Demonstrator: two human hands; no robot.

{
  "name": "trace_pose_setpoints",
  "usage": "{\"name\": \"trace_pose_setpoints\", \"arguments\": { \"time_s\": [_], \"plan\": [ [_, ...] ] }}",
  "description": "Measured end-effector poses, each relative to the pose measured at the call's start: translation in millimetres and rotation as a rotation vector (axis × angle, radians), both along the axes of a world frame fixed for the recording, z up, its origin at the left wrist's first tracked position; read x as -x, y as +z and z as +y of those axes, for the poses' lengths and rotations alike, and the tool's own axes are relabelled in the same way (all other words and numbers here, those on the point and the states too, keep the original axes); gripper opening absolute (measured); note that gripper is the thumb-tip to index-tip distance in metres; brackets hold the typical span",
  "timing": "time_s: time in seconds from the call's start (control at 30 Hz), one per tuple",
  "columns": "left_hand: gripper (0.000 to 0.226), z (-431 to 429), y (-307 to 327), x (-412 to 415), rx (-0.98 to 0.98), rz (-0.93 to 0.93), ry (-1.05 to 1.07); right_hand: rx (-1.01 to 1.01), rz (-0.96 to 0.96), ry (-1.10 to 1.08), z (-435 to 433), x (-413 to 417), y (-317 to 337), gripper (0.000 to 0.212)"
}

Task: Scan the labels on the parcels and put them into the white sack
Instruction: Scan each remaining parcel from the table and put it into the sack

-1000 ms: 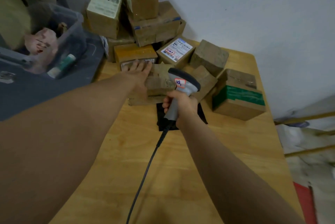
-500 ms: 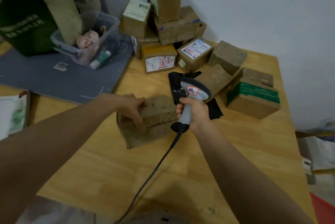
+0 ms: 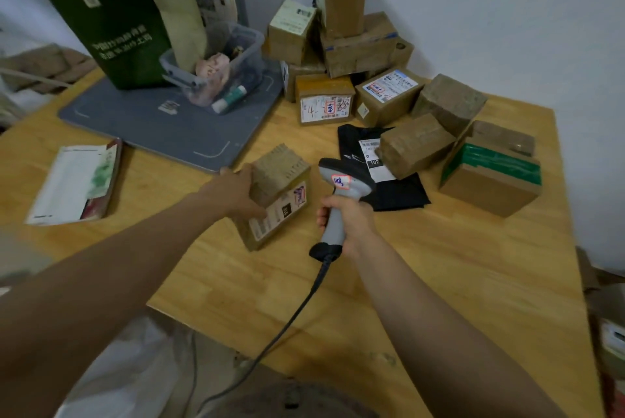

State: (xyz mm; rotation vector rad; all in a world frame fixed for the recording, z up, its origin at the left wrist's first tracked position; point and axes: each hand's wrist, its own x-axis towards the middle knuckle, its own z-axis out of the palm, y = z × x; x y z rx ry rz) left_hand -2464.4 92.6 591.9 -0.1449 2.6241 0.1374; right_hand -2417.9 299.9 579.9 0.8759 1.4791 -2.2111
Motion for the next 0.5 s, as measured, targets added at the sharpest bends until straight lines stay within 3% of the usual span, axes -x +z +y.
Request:
{"name": "trace_pose_setpoints", "arguments": {
  "time_s": [0.07,0.2,0.27,0.5],
  "plan": [
    [0.105,-10.8,3.8,0.9,-0.137,0.035,0.111,-0.026,0.004,0.026,-0.4,-6.9,0.8,0.009],
    [0.062,-40.0,1.7,-9.1,-0.633,0.101,0.449,-0.081,0.067,0.117,-6.3,-15.9,8.9,0.011],
    [0.05,-52.8,2.0,-13.5,-0.787,0.089,0.545,-0.106,0.103,0.173,-15.2,-18.4,16.1,0.01],
    [0.047,-103.6,9.7,-23.4,-0.935,0.179,0.595,-0.243,0.152,0.377,-68.1,-35.3,33.8,0.009]
  ]
}}
